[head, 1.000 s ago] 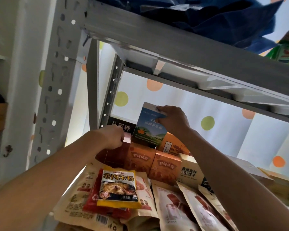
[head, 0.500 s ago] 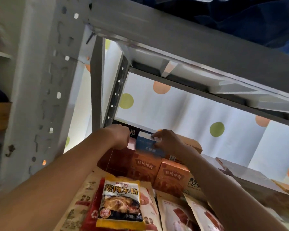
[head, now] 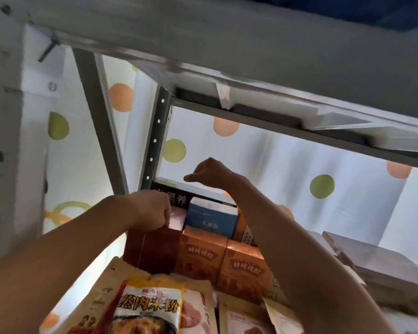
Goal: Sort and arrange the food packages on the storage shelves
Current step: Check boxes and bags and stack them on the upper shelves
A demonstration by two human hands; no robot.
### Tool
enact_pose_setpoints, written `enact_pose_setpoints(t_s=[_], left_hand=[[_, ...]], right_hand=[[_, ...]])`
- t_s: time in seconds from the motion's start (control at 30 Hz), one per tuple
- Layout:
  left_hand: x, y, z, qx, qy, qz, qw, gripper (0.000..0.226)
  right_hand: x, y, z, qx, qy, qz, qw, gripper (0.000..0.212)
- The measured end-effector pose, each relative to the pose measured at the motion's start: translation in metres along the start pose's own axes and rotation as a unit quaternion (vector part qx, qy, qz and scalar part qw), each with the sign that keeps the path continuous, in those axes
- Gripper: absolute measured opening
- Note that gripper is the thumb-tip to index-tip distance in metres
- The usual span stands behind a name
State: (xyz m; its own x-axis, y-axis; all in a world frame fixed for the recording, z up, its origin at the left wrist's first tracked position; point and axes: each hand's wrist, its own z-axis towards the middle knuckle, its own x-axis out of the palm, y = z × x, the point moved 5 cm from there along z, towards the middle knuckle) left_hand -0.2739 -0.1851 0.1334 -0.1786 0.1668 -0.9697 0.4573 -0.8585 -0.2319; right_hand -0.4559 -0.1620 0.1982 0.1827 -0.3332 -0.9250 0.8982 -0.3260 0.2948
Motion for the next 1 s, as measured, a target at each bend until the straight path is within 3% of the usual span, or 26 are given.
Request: enact_pose_setpoints(t_s=[0.27,0.37,0.67,0.87,1.0], left_hand=[[0.002,-0.009,-0.004,0.012,-0.006,0.028,1.0,0.036],[0.003,-0.008,-0.002,0.011,-0.017,0.032,0.999,0.031],[0.007,-0.01,-0.007,0.012,-0.04,0.043,0.998,0.025],[0.009,-0.015,-0.019,-0.007,-0.074,0.067,0.995,0.022],[0.019,-0.013,-0.035,-0.011,-0.053,0.054,0.997,0.025]], right_hand=[[0.036,-0.014,0.032,0.08,0.175,-0.05,0.98,0.054],[0.043,-0.012,0.034,0.076,0.195,-0.082,0.974,0.052],[0.004,0.003,0.023,0.036,0.098,-0.059,0.993,0.04],[-0.05,0.046,-0.012,-0.041,-0.037,-0.106,0.993,0.034],[-0.074,0.07,-0.057,-0.074,-0.123,-0.145,0.979,0.035]])
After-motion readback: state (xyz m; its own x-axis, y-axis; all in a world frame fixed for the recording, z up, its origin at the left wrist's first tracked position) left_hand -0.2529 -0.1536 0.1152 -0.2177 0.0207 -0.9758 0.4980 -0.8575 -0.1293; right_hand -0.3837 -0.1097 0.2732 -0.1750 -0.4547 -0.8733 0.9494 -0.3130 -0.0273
